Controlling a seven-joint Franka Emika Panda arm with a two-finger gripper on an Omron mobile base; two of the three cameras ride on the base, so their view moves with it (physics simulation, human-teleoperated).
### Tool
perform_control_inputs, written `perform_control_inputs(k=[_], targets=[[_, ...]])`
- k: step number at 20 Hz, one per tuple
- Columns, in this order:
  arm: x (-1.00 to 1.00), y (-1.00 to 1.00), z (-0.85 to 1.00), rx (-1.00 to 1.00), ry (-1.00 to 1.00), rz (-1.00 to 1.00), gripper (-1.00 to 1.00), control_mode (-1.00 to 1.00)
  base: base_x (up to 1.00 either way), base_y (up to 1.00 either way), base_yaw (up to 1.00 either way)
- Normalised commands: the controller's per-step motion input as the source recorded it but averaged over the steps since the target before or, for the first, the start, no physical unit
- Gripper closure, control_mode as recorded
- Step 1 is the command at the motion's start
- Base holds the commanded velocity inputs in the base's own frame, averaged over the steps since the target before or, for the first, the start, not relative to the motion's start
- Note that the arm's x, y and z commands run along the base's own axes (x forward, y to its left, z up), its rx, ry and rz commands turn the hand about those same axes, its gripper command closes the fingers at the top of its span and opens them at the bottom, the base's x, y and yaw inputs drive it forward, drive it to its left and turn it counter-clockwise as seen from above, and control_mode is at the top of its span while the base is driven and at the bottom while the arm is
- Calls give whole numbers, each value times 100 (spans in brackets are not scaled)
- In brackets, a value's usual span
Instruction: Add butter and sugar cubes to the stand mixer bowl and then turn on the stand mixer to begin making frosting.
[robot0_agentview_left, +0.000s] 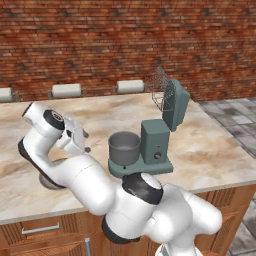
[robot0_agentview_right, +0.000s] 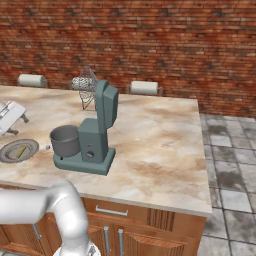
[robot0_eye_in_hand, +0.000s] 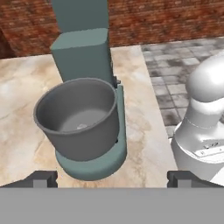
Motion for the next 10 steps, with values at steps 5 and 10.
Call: perform_control_inputs(k=[5, 10], targets=[[4, 0, -45, 0, 4, 30, -100, -100, 0, 0, 0], [3, 0, -24, 1, 0, 22, -100, -100, 0, 0, 0]])
